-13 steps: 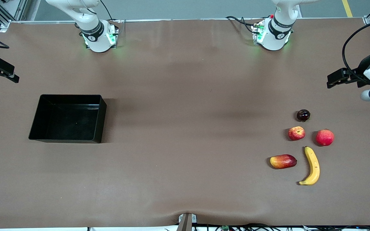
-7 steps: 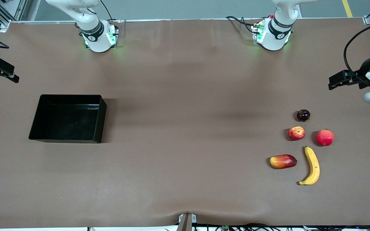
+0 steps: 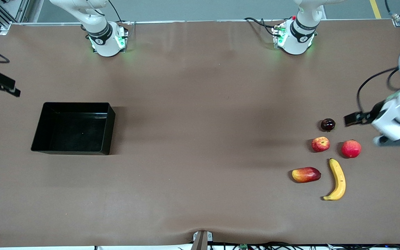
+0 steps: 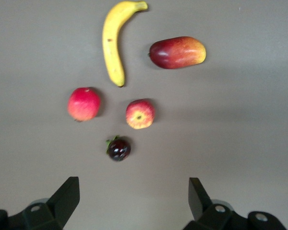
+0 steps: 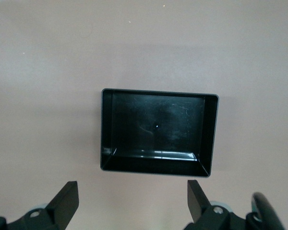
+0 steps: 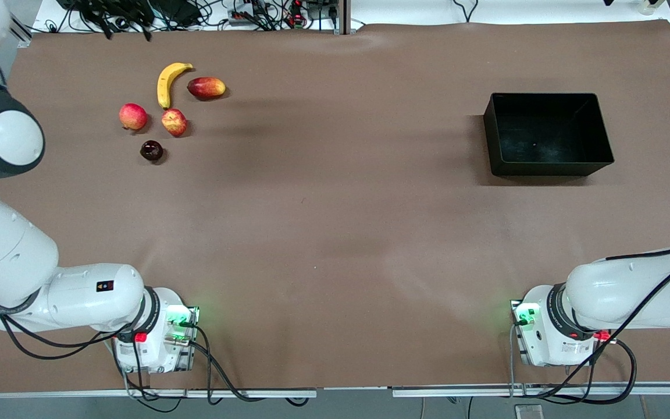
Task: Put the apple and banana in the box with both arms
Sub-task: 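Reach the left gripper toward the red-yellow apple while the right gripper nears the box, then lower the left gripper over the apple while the right gripper reaches the box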
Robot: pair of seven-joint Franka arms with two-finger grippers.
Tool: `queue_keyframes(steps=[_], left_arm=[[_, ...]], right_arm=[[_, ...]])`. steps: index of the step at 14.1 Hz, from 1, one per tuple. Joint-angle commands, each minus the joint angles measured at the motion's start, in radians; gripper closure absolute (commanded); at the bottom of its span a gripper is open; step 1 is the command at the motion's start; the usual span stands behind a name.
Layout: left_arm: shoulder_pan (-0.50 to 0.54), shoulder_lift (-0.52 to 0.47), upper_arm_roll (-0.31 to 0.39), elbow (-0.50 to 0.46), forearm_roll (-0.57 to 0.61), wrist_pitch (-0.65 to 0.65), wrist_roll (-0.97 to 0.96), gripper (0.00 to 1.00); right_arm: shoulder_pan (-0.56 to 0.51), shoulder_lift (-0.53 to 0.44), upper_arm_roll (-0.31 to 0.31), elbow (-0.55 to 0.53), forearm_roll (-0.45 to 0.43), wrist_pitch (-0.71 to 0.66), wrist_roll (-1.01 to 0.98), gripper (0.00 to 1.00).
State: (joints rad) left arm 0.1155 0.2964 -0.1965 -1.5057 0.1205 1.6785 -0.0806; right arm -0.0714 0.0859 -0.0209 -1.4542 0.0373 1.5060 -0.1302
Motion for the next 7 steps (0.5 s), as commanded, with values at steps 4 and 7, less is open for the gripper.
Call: queue_keyframes(steps=[4, 7], left_arm=[[0.01, -0.008, -0.004, -0.339, 0.016, 0.369, -0.022, 0.0], [0.045, -0.007, -0.003, -0.48, 0.016, 0.568, -0.037, 0.0]], right_arm=[[-0.034, 0.158, 0.009, 0.017, -0.122, 0.039, 0.0, 0.0], [-0.094, 0.247, 0.009, 0.017, -0.119, 0.098, -0.003, 0.0]])
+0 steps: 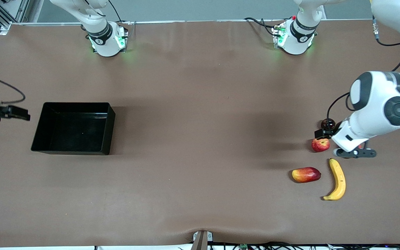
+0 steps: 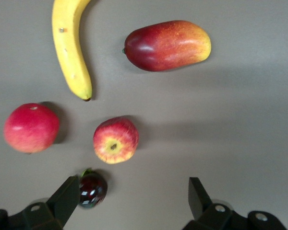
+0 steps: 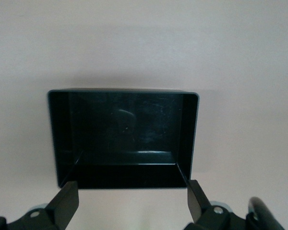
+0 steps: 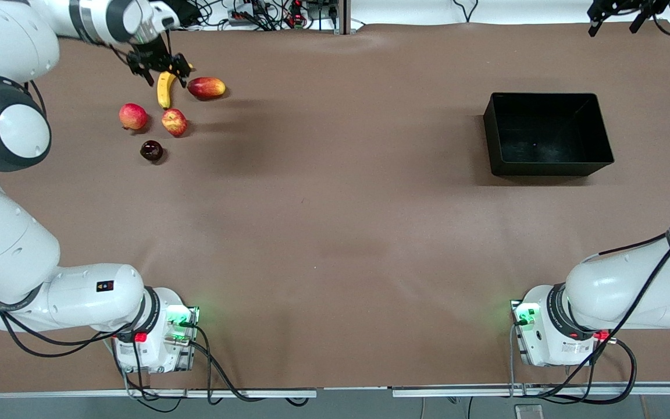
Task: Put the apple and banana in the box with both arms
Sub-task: 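Lower the left gripper over the apple while the right gripper reaches the box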
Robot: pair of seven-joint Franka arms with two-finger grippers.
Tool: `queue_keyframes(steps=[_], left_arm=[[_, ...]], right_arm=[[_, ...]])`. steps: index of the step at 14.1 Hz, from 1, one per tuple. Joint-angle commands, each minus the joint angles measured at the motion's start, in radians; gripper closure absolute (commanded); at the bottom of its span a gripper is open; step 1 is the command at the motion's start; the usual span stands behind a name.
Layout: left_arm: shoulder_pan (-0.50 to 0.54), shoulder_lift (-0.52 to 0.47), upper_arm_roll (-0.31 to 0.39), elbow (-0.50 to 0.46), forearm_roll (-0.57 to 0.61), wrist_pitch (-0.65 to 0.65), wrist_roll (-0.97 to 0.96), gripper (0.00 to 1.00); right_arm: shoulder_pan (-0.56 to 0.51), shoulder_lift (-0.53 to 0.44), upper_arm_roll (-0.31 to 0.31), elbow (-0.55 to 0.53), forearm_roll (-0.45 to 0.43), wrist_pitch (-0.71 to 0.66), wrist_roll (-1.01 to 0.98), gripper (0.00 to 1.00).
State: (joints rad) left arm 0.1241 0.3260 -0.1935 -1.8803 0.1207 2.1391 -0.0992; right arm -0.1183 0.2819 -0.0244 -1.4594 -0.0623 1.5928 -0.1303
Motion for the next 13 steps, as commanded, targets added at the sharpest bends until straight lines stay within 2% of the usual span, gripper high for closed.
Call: queue_keyframes(steps=[1, 3, 7, 10, 13], left_arm=[[0.057, -0.018, -0.006, -0.138, 0.019, 0.17, -0.017, 0.0], [0.071, 0.017, -0.004, -0.18, 0.022, 0.27, -0.016, 0.0], [0.094, 0.076, -0.003, -0.18, 0.025, 0.309, -0.01, 0.0], [0.1, 0.122, 0.002, -0.151, 0.028, 0.326, -0.008, 0.0], [0.101, 0.163, 0.005, -0.132, 0.03, 0.372, -0.008, 0.02]], right_arm=[[-0.075, 0.081, 0.012, 0.022, -0.014, 0.018, -0.003, 0.0], [-0.096, 0.112, 0.012, 0.001, -0.016, 0.021, -0.003, 0.0], [-0.149, 0.14, 0.012, -0.114, -0.019, 0.041, -0.017, 0.0], [-0.19, 0.158, 0.012, -0.179, -0.022, 0.169, -0.147, 0.0], [-0.215, 0.157, 0.012, -0.322, -0.022, 0.327, -0.157, 0.0]])
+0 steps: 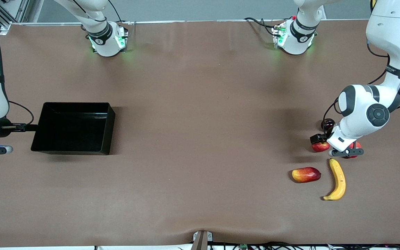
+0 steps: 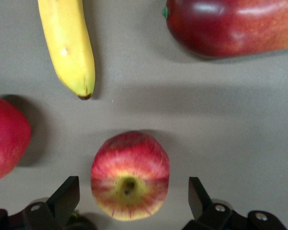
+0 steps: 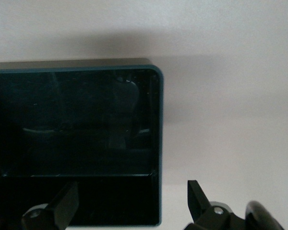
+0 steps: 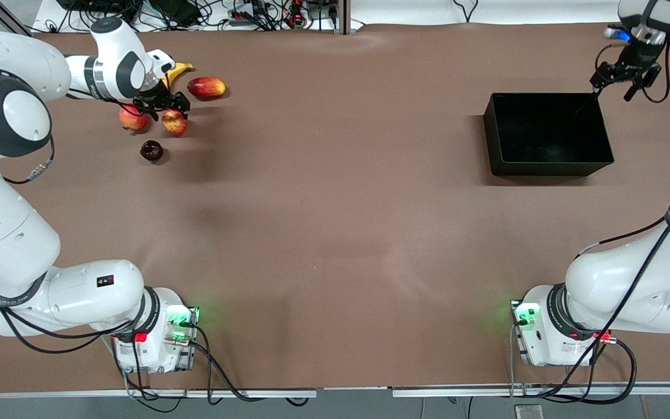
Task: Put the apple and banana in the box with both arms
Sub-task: 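Grasp the apple with the left gripper while the right gripper pushes the box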
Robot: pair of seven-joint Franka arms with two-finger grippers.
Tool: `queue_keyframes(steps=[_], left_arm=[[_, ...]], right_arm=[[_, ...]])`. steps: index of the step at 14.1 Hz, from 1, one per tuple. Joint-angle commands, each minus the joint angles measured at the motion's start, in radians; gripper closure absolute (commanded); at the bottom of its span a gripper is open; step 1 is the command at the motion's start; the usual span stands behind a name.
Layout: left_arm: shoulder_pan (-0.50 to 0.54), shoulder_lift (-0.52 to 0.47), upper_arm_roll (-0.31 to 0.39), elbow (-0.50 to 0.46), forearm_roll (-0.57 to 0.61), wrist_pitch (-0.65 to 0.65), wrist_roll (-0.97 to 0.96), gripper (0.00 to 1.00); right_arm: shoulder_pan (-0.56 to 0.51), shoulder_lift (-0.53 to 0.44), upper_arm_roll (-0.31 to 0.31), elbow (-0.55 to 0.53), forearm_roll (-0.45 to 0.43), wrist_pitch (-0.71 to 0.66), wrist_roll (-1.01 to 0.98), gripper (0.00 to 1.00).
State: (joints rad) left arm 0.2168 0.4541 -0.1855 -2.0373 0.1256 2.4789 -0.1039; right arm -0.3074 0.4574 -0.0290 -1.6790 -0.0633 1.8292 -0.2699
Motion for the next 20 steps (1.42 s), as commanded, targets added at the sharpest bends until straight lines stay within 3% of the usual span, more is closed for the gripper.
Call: queue_keyframes(steps=[1, 2, 3, 5, 6, 9, 13, 16, 20], left_arm=[[0.009, 0.04, -0.003, 0.025, 0.025, 0.034, -0.003, 0.07], [0.009, 0.041, -0.002, 0.023, 0.025, 0.034, -0.002, 0.18], [0.009, 0.043, -0.002, 0.022, 0.025, 0.034, -0.003, 0.4], [0.01, 0.038, -0.002, 0.017, 0.026, 0.028, 0.0, 1.0], [0.01, 0.031, -0.002, 0.019, 0.026, 0.025, 0.004, 1.0], [0.01, -0.03, -0.005, 0.026, 0.028, 0.005, 0.021, 1.0], [0.0, -0.156, -0.034, 0.161, 0.026, -0.285, 0.01, 1.0], [0.004, -0.206, -0.08, 0.29, 0.016, -0.492, 0.01, 1.0], [-0.002, -0.203, -0.135, 0.472, 0.011, -0.721, -0.048, 1.0]], right_arm=[[-0.033, -0.019, 0.017, -0.143, -0.021, 0.149, -0.025, 0.0], [-0.048, -0.017, 0.017, -0.168, -0.021, 0.191, -0.049, 0.08], [-0.061, -0.013, 0.017, -0.179, -0.021, 0.223, -0.078, 0.21], [-0.079, 0.007, 0.017, -0.191, -0.018, 0.234, -0.098, 0.83], [-0.076, 0.006, 0.018, -0.203, -0.017, 0.231, -0.097, 1.0], [-0.07, 0.004, 0.018, -0.206, -0.015, 0.217, -0.095, 1.0], [-0.073, -0.003, 0.02, -0.185, -0.009, 0.196, -0.092, 1.0], [-0.061, -0.005, 0.026, -0.035, 0.005, -0.023, -0.084, 1.0], [0.045, -0.008, 0.026, 0.146, 0.103, -0.338, 0.025, 1.0]])
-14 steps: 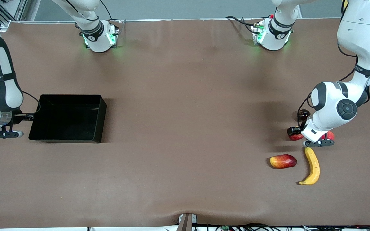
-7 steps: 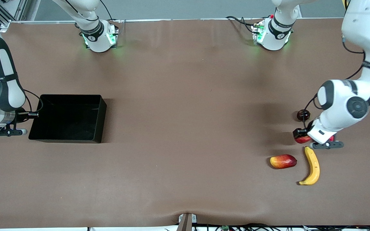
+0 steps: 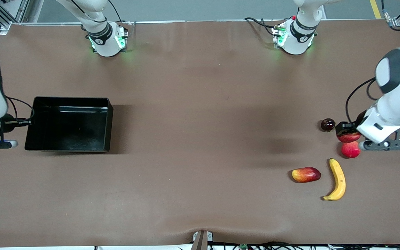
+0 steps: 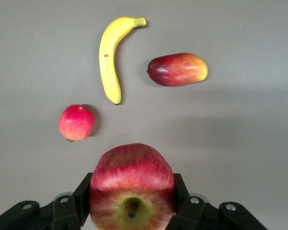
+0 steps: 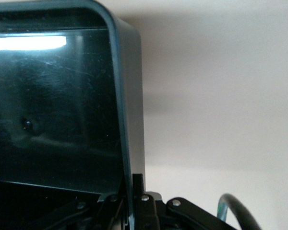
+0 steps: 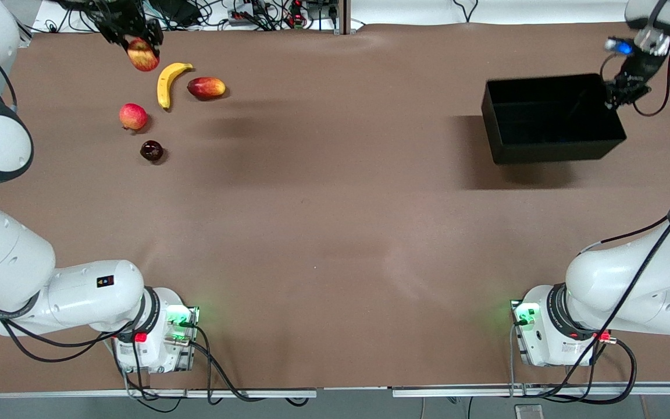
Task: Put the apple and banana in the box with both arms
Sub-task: 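Grasp the apple with the left gripper while the right gripper pushes the box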
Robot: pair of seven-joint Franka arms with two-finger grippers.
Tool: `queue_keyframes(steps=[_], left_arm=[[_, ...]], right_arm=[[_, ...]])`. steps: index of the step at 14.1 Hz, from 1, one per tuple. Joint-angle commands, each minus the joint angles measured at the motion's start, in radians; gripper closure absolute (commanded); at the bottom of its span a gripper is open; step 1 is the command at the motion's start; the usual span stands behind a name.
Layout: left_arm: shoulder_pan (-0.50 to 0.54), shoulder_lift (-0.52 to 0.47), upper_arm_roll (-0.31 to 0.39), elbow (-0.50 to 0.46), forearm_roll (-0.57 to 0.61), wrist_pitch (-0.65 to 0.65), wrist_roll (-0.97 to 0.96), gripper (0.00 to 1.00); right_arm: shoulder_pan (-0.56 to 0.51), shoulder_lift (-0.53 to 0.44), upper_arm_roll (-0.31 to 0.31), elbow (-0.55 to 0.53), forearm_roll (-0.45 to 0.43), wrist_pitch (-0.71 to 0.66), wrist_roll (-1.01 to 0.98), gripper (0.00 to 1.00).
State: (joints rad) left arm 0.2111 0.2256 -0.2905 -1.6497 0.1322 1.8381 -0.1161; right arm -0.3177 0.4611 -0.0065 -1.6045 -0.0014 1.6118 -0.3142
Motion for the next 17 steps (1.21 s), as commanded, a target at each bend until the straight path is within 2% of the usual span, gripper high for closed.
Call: queue_keyframes(steps=[1, 5, 8, 13, 15, 17], left_arm=[[0.002, 0.026, -0.044, 0.094, 0.004, -0.092, -0.051, 1.0], [0.004, 0.02, -0.09, 0.106, 0.004, -0.14, -0.12, 1.0], [0.005, 0.021, -0.095, 0.125, 0.004, -0.164, -0.123, 1.0], [0.005, 0.015, -0.095, 0.128, 0.004, -0.175, -0.122, 1.0], [0.005, 0.015, -0.095, 0.128, 0.003, -0.177, -0.123, 1.0], [0.005, 0.014, -0.104, 0.128, -0.002, -0.177, -0.125, 1.0]], right_arm=[[0.092, -0.021, 0.003, 0.078, 0.067, -0.147, 0.108, 1.0], [0.208, -0.056, 0.003, 0.075, 0.161, -0.191, 0.165, 1.0], [0.339, -0.062, 0.003, 0.075, 0.201, -0.181, 0.317, 1.0], [0.566, -0.046, 0.003, 0.067, 0.244, -0.009, 0.535, 1.0], [0.638, 0.003, 0.002, 0.066, 0.343, 0.101, 0.581, 1.0], [0.702, 0.046, 0.002, 0.069, 0.401, 0.207, 0.627, 1.0]])
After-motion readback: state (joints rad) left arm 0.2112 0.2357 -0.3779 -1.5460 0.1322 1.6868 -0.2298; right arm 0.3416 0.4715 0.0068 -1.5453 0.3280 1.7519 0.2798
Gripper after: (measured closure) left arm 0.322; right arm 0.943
